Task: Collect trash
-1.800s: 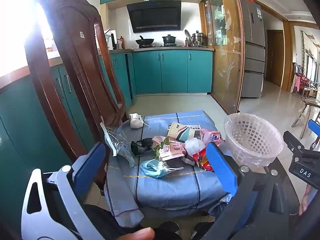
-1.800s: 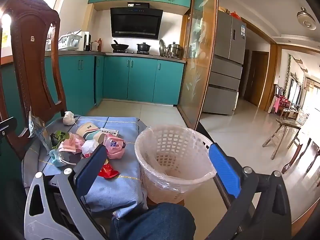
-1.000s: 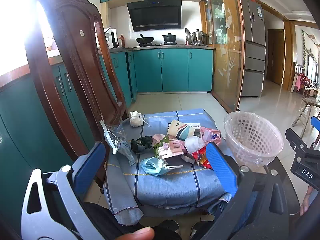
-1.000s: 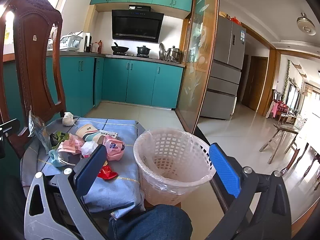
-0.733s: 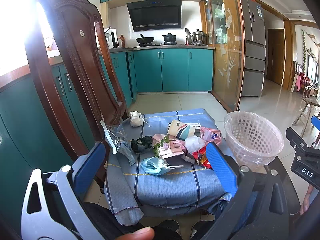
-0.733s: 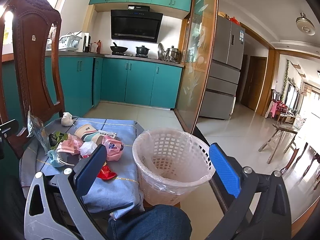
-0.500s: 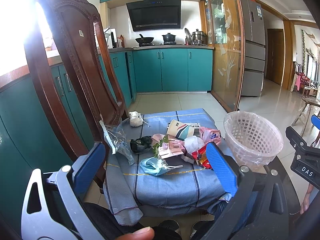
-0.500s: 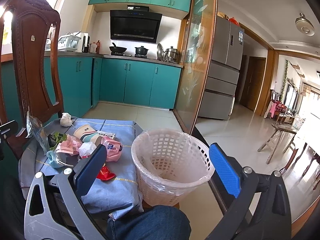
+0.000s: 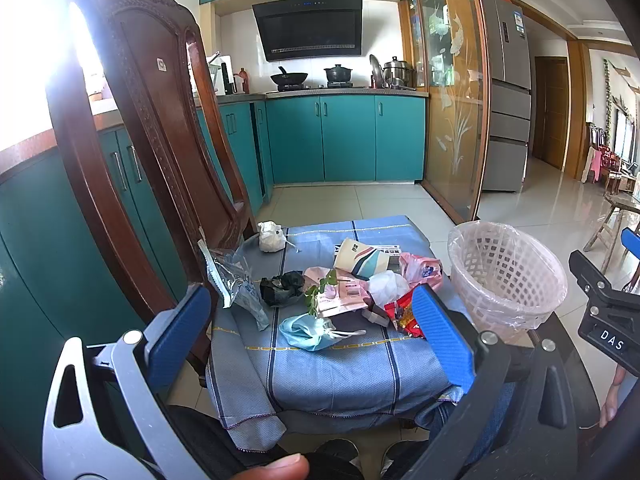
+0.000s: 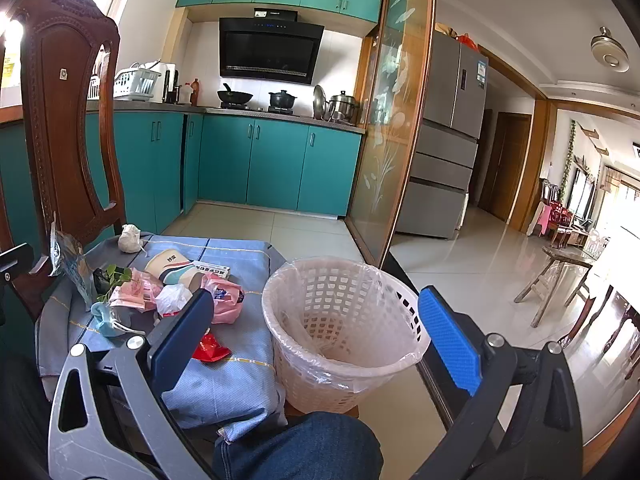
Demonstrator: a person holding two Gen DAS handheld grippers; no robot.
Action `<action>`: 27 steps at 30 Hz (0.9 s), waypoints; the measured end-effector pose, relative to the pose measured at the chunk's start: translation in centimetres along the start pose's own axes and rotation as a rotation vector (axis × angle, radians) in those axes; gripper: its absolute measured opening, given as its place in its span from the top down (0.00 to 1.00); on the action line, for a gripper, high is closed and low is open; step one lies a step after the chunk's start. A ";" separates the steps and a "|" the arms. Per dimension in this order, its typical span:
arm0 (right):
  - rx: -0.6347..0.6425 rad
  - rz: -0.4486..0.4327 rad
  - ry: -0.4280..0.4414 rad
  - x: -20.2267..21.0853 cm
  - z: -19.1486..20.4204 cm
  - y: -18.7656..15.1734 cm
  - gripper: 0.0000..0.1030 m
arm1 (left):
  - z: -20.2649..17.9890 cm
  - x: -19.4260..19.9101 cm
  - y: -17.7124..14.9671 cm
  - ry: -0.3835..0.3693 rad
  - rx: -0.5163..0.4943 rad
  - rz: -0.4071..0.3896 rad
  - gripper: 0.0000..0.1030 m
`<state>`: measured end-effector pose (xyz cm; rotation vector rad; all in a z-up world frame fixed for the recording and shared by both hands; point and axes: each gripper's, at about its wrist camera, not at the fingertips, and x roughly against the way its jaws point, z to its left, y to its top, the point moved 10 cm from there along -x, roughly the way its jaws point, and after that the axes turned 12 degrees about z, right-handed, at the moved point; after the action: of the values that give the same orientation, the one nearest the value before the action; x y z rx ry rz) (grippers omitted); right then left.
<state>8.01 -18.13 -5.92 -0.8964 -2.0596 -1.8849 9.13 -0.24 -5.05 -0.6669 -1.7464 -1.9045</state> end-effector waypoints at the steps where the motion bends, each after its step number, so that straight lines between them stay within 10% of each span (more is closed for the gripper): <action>1: 0.000 0.000 0.001 0.0 0.0 0.0 0.03 | 0.0 0.0 0.0 0.000 0.000 0.000 0.03; 27: 0.004 0.007 0.004 -0.2 0.6 0.0 0.03 | 0.2 -0.1 -0.4 0.003 0.003 0.005 0.03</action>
<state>8.30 -17.63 -6.13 -0.8965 -2.0550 -1.8769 8.99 0.01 -5.39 -0.6670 -1.7441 -1.8976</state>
